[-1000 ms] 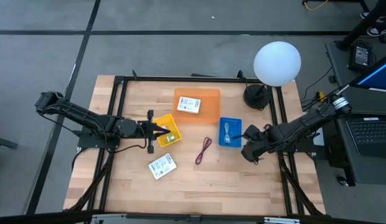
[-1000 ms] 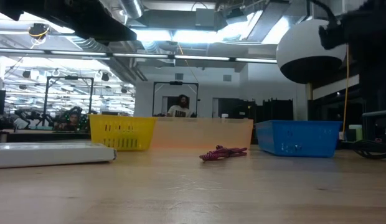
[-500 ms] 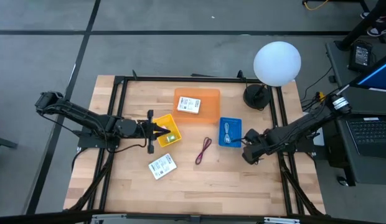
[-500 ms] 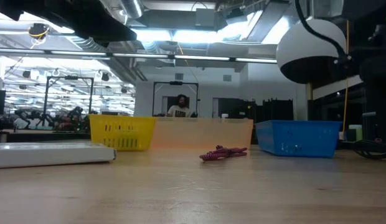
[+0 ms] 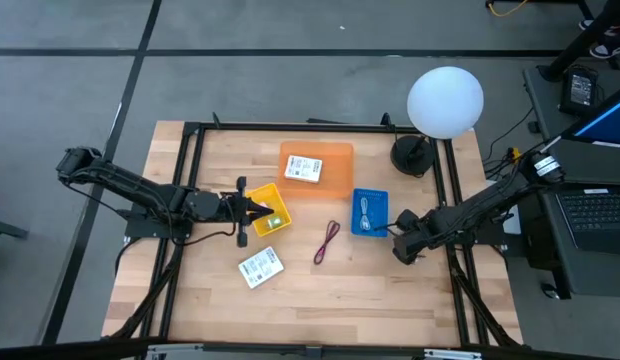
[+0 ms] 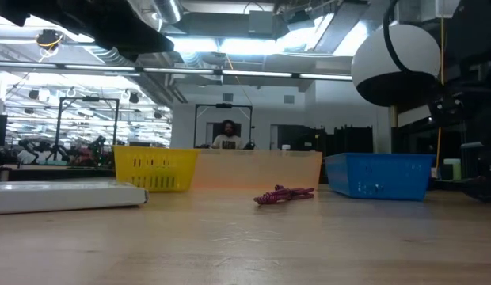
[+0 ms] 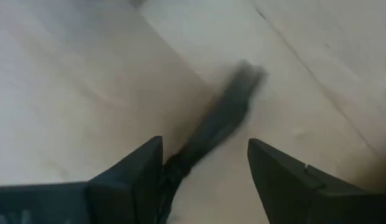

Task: Pick and place items into bin
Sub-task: Put the black charger cable into the blue bin

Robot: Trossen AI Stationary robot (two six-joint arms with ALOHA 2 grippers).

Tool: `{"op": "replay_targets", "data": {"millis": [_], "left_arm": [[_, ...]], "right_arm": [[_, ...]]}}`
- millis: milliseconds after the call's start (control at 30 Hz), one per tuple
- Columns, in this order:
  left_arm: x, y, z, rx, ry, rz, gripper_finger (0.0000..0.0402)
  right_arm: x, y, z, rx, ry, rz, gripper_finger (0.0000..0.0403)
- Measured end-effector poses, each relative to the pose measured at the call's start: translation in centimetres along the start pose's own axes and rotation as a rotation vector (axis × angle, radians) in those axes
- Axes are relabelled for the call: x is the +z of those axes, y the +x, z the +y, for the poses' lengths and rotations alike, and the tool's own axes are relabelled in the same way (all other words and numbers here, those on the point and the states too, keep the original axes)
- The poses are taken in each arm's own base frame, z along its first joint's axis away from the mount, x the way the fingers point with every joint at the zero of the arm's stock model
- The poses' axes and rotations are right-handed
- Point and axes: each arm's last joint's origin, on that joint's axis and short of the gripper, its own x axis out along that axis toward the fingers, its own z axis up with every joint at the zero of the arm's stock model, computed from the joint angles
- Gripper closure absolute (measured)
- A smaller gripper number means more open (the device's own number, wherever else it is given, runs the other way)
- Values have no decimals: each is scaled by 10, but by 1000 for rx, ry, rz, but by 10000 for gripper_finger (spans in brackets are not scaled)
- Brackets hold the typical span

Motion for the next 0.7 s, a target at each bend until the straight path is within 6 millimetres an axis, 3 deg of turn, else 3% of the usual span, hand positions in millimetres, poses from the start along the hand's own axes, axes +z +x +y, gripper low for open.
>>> {"op": "replay_targets", "data": {"millis": [267, 633, 700], "left_arm": [[-1, 0, 0, 0, -40, 8, 397], [-1, 0, 0, -1, -70, 8, 396], [-1, 0, 0, -1, -74, 8, 396]], "right_arm": [[-3, 10, -4, 9, 2, -6, 236], [-2, 9, -4, 1, 1, -9, 386], [-2, 9, -4, 0, -1, -8, 394]]}}
